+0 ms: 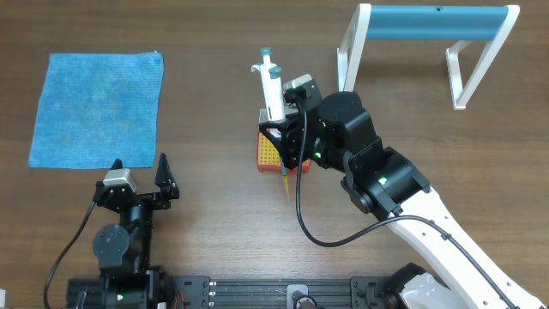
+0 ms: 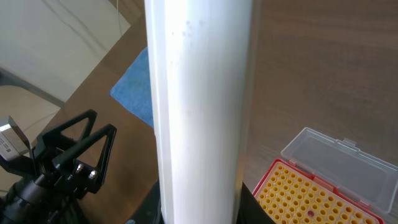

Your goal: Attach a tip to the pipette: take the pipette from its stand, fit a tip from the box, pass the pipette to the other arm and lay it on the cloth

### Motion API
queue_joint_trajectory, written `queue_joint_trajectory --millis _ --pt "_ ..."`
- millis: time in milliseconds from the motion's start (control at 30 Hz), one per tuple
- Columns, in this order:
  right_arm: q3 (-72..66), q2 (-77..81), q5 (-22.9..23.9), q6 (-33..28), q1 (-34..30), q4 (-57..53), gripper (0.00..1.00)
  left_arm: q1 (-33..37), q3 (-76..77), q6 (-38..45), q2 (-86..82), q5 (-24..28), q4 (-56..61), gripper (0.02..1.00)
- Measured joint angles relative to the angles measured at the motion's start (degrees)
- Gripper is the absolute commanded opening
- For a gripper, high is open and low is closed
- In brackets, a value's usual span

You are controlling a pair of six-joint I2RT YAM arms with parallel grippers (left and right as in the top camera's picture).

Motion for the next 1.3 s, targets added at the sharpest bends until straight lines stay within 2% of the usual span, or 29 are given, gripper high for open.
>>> queue_joint_trajectory --millis 100,133,167,233,300,400,533,633,733,800,967,1100,1300 --pt "0.0 0.0 0.0 1.3 0.0 0.0 0.080 0.0 0.0 -2.3 0.0 0.4 0.3 0.919" --pt "0.0 0.0 0.0 1.8 0.0 0.1 0.080 0.0 0.0 -5.9 0.0 1.2 0.6 0.919" --pt "0.0 0.0 0.0 2.9 0.0 0.4 0.080 0.0 0.0 -10.8 0.0 2.7 0.9 0.919" --pt "0.0 0.0 0.0 3.8 0.0 0.6 0.080 0.0 0.0 -26.2 0.0 7.9 1.0 0.919" --pt "0.0 0.0 0.0 4.5 0.0 0.8 0.080 0.0 0.0 -41.4 0.0 14.7 1.5 0.919" --pt "0.0 0.0 0.0 5.0 0.0 0.9 0.080 0.0 0.0 -58.0 0.0 21.1 1.7 0.919" --pt "0.0 0.0 -1.0 7.3 0.0 0.9 0.080 0.0 -0.1 -69.2 0.0 24.5 4.8 0.919" --pt "0.0 0.0 -4.1 8.2 0.0 0.9 0.082 0.0 -0.1 -73.1 0.3 28.1 10.5 0.919" --pt "0.0 0.0 -8.3 8.8 0.0 1.0 0.080 0.0 -0.1 -75.6 3.0 33.4 21.5 0.925" --pt "0.0 0.0 -11.0 8.9 0.0 1.0 0.080 0.0 0.0 -76.9 6.1 37.6 28.2 0.976" --pt "0.0 0.0 -16.3 9.1 0.0 1.7 0.080 0.0 1.0 -78.2 16.5 47.0 36.6 0.996" --pt "0.0 0.0 -18.1 9.2 0.0 1.7 0.082 0.0 6.8 -77.8 27.5 54.3 42.4 0.996" --pt "0.0 0.0 -18.6 9.2 0.0 1.7 0.080 0.0 21.8 -71.2 45.4 65.4 44.0 0.996"
